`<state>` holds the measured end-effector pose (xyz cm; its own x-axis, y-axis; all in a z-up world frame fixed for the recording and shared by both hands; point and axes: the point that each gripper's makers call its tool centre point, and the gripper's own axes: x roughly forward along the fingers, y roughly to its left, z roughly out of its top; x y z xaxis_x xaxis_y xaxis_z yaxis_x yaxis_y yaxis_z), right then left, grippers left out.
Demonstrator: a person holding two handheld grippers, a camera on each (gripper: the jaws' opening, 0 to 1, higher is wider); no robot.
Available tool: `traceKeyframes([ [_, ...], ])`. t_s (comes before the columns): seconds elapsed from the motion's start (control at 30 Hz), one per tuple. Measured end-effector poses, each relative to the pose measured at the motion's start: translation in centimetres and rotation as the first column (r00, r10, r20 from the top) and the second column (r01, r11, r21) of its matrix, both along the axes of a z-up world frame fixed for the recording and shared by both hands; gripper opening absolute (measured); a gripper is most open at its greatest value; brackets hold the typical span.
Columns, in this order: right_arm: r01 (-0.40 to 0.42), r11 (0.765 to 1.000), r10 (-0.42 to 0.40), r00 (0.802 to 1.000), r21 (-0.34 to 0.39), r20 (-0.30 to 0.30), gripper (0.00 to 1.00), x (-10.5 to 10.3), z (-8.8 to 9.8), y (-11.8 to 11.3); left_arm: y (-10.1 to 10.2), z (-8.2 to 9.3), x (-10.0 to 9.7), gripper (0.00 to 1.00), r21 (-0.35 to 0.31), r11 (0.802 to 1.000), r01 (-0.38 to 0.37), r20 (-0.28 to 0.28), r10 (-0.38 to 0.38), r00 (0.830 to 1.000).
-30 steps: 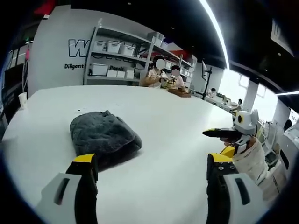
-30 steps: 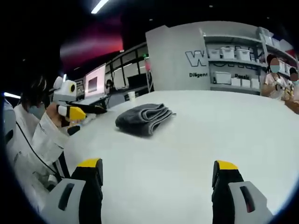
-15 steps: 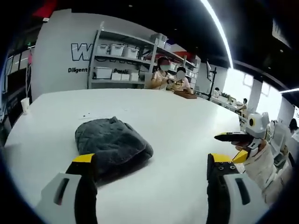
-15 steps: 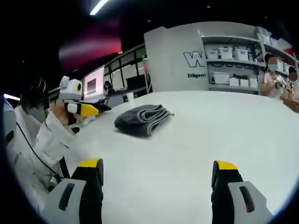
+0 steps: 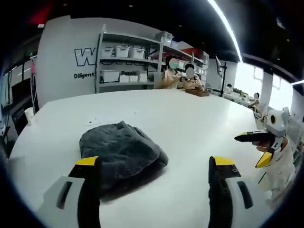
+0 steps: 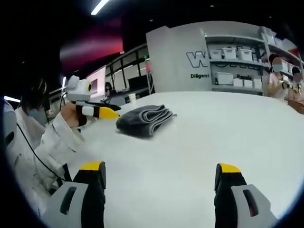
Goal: Open the folded towel by lifting each exposed corner and separating the folded layers until the towel lies flat within the target outline without major curled edges
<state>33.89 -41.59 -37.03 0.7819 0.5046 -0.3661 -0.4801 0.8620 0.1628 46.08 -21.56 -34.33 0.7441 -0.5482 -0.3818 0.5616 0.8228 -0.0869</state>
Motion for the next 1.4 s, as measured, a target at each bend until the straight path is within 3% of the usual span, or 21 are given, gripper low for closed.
traceKeyframes([
  [0.3, -0.009, 1.0, 0.009, 1.0, -0.006, -0.008, 0.94, 0.0, -0.2, 0.2, -0.9, -1.6, 0.9, 0.87, 0.046, 0.999, -0.006, 0.004, 0.006, 1.0],
  [0.63, 0.001, 1.0, -0.001, 1.0, -0.002, -0.01, 0.93, 0.1, -0.2, -0.1, -1.1, -1.9, 1.8, 0.8, 0.053, 0.998, -0.016, 0.027, 0.014, 1.0],
  [0.73, 0.0, 1.0, 0.0, 1.0, -0.001, -0.009, 0.93, 0.1, -0.2, -0.1, -0.8, -2.1, 2.5, 0.75, 0.11, 0.993, -0.045, 0.07, 0.037, 0.997],
  [0.97, 0.001, 1.0, -0.001, 1.0, 0.004, -0.008, 0.93, 0.0, -0.2, -0.1, -1.1, -3.0, 3.0, 0.67, 0.189, 0.981, -0.052, 0.112, 0.031, 0.993],
  [1.4, 0.016, 1.0, -0.016, 1.0, 0.007, -0.019, 0.92, -0.1, -0.6, -0.8, -1.2, -3.2, 3.9, 0.49, 0.192, 0.978, -0.076, 0.153, 0.047, 0.987],
])
